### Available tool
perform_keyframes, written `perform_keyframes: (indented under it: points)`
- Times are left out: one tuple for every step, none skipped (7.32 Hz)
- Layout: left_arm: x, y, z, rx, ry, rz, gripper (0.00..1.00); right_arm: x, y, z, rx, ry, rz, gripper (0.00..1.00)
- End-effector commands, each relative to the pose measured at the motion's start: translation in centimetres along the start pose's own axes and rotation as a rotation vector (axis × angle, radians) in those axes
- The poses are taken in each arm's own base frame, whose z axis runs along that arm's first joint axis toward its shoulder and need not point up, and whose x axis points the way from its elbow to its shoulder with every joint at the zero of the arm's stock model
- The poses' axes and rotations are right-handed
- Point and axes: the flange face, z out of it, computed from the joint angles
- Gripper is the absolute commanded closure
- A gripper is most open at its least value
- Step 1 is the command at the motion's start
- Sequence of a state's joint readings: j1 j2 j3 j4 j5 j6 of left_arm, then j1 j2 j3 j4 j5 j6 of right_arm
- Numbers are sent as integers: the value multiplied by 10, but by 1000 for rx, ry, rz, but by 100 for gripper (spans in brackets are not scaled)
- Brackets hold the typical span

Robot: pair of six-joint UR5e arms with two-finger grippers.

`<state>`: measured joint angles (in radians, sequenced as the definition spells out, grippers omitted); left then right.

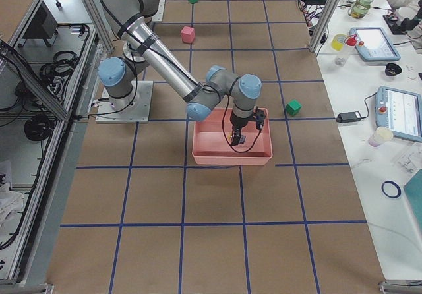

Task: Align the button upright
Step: 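Lower the right gripper and grasp the black button switch body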

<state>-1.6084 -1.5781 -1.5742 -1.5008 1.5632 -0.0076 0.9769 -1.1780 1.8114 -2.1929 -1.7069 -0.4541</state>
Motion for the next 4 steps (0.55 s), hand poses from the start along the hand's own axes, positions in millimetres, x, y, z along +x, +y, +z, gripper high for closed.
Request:
perform_keyframes:
  points:
    - [-4, -7, 11, -19, 3, -9, 0, -4, -3, 2, 33, -45, -7, 0]
    - [-3, -11, 1, 41, 3, -16, 0, -5, -2, 7, 22, -54, -8, 0]
    - [0, -13, -5, 78, 16, -7, 0, -9, -3, 13, 9, -75, -13, 0]
    - [0, -11, -10, 89, 14, 3, 0, -10, -3, 16, 9, -81, -30, 0]
